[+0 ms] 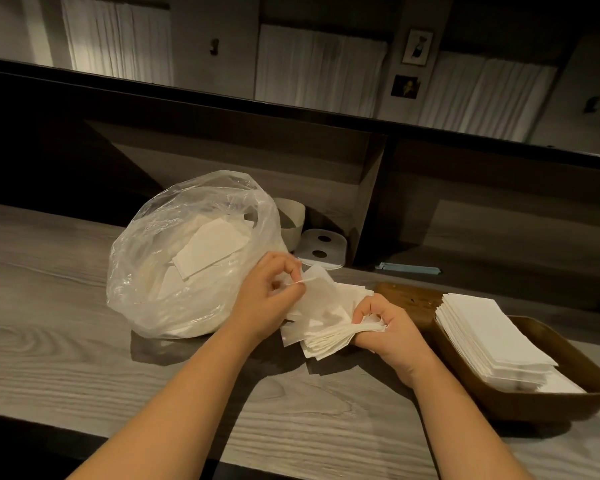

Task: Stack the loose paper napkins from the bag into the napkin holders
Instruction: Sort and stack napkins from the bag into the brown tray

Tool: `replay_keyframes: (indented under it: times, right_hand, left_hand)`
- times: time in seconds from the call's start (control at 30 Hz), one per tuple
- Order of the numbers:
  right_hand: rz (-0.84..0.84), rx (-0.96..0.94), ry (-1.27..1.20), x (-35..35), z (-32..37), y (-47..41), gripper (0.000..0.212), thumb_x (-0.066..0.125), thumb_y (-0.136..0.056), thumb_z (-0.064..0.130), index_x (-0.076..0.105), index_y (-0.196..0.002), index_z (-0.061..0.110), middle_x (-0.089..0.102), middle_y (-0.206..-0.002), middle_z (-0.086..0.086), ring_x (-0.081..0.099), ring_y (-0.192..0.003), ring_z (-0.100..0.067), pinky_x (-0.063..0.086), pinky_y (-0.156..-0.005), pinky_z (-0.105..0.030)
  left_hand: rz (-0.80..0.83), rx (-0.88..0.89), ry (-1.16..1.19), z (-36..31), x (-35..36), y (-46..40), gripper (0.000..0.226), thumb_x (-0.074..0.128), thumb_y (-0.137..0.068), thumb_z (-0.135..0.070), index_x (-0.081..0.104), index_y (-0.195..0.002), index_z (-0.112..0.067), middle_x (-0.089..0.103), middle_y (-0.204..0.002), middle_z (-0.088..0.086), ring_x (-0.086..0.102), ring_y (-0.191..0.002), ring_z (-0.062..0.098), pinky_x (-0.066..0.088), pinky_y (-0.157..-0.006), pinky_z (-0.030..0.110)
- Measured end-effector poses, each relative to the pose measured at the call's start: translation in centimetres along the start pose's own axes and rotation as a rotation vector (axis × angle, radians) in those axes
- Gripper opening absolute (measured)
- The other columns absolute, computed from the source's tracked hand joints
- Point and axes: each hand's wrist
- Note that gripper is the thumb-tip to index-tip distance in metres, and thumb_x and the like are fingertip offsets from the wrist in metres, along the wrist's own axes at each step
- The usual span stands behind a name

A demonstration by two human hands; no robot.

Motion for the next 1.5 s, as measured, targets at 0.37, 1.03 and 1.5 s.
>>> replay_keyframes:
  times: [0.37,1.03,1.5]
  right_hand:
    - [-0.001,0.006,-0.003,0.1,0.2,-0.1,0.024,0.076,-0.077,-0.002,0.063,-0.081,0.018,0.055,-0.111,0.004,0.051,-0.105,-0.017,0.048,-0.086,-0.026]
    - [0.015,0.007,-0.101,0.0,0.3,-0.2,0.021,0.076,-0.078,0.000,0.067,-0.086,0.016,0.061,-0.108,-0.001,0.061,-0.097,-0.018,0.051,-0.071,-0.018]
    - [0.057,0.013,-0.098,-0.3,0.3,0.0,0.023,0.077,-0.076,-0.002,0.065,-0.081,0.017,0.059,-0.106,-0.004,0.057,-0.100,-0.021,0.050,-0.068,-0.015]
  left_hand:
    - [-0.240,-0.018,0.096,-1.3,-0.3,0.2,0.014,0.061,-0.095,-0.020,0.057,-0.086,-0.029,0.059,-0.080,-0.018,0.055,-0.074,-0.003,0.046,-0.060,0.011]
    - [0.533,0.018,-0.643,-1.9,0.7,-2.0,0.029,0.061,-0.092,-0.029,0.062,-0.121,-0.024,0.059,-0.094,-0.013,0.056,-0.080,0.006,0.045,-0.071,0.016]
    - [0.372,-0.022,-0.750,-2.8,1.7,-3.3,0.033,0.044,-0.104,-0.018,0.061,-0.131,-0.025,0.064,-0.129,0.001,0.059,-0.113,0.019,0.044,-0.092,0.023]
Point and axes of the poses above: each hand's wrist, its own y-axis away from the middle knuckle, its own x-axis out of the palm, z = x × y
